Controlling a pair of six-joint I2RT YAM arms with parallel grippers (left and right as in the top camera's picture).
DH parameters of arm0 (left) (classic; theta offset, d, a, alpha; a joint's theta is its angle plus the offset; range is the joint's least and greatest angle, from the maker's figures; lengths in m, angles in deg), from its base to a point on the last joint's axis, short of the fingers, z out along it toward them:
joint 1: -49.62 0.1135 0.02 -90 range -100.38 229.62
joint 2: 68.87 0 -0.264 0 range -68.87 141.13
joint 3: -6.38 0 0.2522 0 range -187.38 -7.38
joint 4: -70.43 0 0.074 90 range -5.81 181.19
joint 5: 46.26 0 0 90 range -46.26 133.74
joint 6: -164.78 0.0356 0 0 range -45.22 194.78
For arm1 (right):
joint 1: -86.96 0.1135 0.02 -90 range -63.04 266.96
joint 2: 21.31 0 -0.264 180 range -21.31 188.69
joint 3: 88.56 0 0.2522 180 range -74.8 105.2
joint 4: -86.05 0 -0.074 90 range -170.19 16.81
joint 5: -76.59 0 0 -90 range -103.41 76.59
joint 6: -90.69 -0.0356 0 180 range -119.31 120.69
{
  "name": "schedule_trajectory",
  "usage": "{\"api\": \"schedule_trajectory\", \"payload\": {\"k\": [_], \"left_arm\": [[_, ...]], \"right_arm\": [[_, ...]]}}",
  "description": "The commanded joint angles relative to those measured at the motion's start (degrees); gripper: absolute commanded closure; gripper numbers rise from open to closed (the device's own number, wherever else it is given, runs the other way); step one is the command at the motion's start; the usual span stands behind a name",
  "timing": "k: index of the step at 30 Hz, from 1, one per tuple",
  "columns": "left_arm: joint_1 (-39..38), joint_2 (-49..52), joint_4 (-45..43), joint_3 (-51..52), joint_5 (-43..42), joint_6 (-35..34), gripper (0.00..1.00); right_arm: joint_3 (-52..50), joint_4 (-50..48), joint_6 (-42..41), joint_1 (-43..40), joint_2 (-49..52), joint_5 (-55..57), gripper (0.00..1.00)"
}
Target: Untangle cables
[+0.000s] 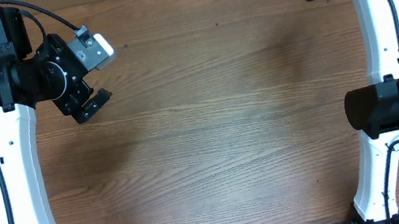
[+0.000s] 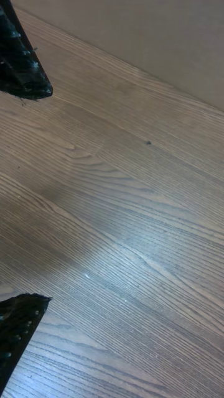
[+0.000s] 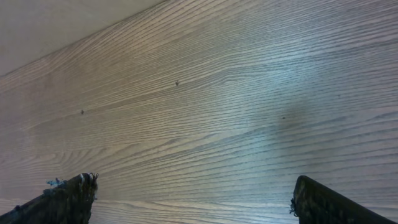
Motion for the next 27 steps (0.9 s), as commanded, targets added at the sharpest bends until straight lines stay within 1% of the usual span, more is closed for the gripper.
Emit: {"api": "schedule_trajectory", "payload": {"k": [1,27], "left_arm": [[-0.09,-0.42,-0.07,-0.39,-0.04,-0.76,0.0],[-0.09,-0.98,-0.07,-0.39,-0.04,-0.76,0.0]], "right_arm": [[-0.13,-0.13,-0.04,0.0,0.07,0.11,0.0],[-0.13,-0.13,-0.04,0.0,0.07,0.11,0.0]]}}
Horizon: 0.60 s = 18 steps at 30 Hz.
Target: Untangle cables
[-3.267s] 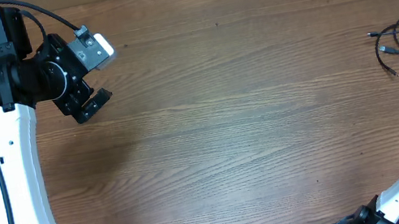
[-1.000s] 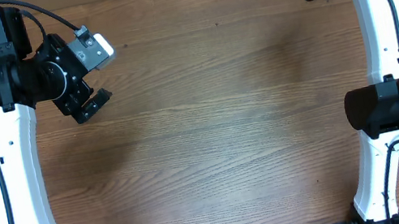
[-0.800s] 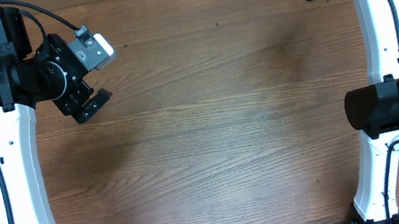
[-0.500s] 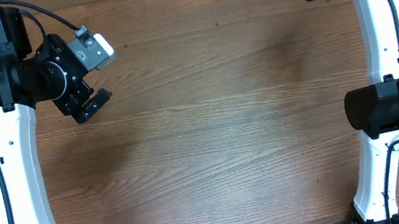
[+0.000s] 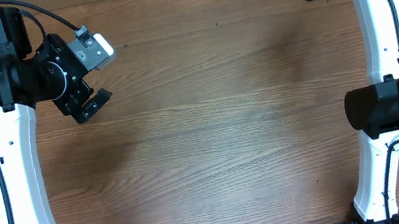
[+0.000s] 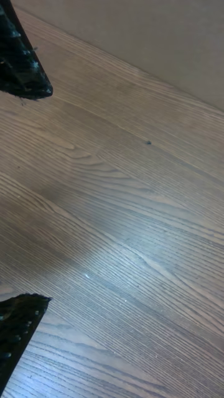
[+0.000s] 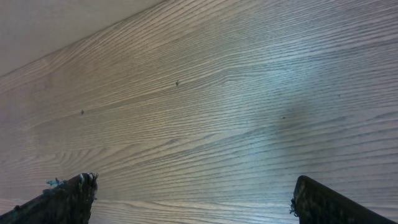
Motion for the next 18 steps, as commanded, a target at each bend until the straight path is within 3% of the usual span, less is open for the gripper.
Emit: {"api": "schedule_trajectory", "payload": {"k": [1,18], "left_arm": [[-0.09,-1.42,-0.07,-0.39,-0.04,-0.76,0.0],[-0.48,-22.27,-0.02,-0.37,-0.04,-0.76,0.01]], "right_arm": [[-0.13,-0.11,-0.04,0.0,0.07,0.11,0.0],[-0.13,-0.11,-0.04,0.0,0.07,0.11,0.0]]}}
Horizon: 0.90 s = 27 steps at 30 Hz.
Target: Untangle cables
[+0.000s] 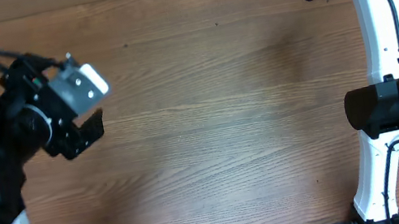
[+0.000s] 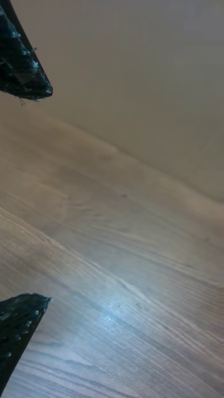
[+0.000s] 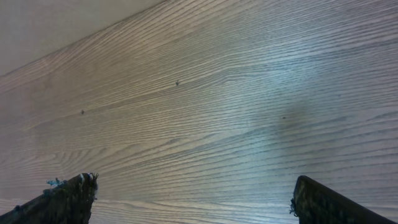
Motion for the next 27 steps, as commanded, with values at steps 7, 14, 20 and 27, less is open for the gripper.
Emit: {"api": "schedule_trajectory", "payload": {"k": [7,14,20,27], "left_arm": [[-0.44,-9.07,-0.02,1.53,-0.24,-0.66,0.0],[-0.44,-16.09,-0.17,12.74,2.49,-0.5,0.0],[-0.44,-22.77,-3.93,23.43,-4.31,-10.16,0.0],[-0.37,-34.03,-29.18,43.41,-3.76,-37.44,0.0]], "right_arm": [[-0.13,-0.11,-0.04,0.0,0.07,0.09,0.0],[-0.13,-0.11,-0.04,0.0,0.07,0.09,0.0],[-0.13,-0.11,-0.04,0.0,0.07,0.09,0.0],[-0.13,-0.11,-0.04,0.0,0.07,0.09,0.0]]}}
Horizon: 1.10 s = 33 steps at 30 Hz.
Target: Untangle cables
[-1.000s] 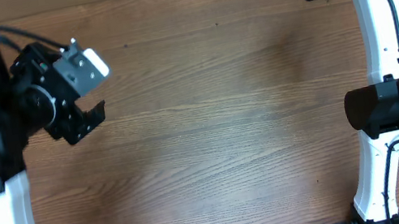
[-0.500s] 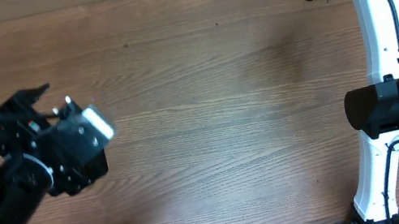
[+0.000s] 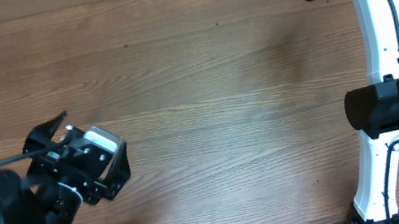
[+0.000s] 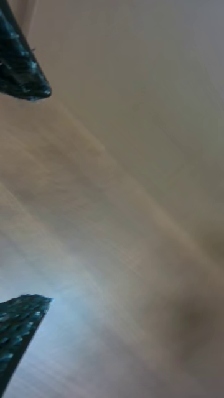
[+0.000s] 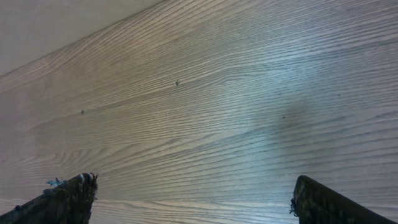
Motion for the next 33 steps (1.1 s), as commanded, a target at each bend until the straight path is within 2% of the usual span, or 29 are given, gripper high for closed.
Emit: {"api": "schedule_trajectory", "payload": {"k": [1,7,10,15,20,23,26,28,31,33], "left_arm": [[-0.37,-5.62,-8.48,9.99,-1.11,-16.79,0.01],[-0.37,-22.03,-32.89,33.55,-1.01,-28.72,0.0],[-0.37,-29.73,-41.68,42.91,-0.98,-33.75,0.0],[-0.39,-39.71,-54.69,56.85,0.92,-41.33,0.0],[-0.92,-42.58,-62.97,66.4,5.81,-48.02,0.0],[-1.18,-42.64,-66.42,70.36,8.94,-52.06,0.0],[-1.46,-42.64,-63.91,70.77,11.89,-53.24,0.0],[-1.46,-42.64,-60.96,70.77,13.86,-54.93,0.01],[-1.49,-42.64,-48.68,70.77,18.16,-59.67,0.0],[-1.53,-42.66,-49.22,70.77,18.84,-56.7,0.0]], "right_arm": [[-0.13,-0.11,-0.02,0.0,0.07,0.11,0.0],[-0.13,-0.11,-0.02,0.0,0.07,0.11,0.0],[-0.13,-0.11,-0.02,0.0,0.07,0.11,0.0],[-0.13,-0.11,-0.02,0.0,0.07,0.11,0.0],[-0.13,-0.13,-0.02,0.0,0.07,0.11,0.0],[-0.13,-0.11,-0.02,0.0,0.07,0.11,0.0],[-0.13,-0.11,-0.02,0.0,0.07,0.11,0.0],[-0.13,-0.11,-0.02,0.0,0.07,0.11,0.0],[-0.13,-0.11,-0.02,0.0,0.07,0.11,0.0],[-0.13,-0.13,-0.02,0.0,0.07,0.13,0.0]]}}
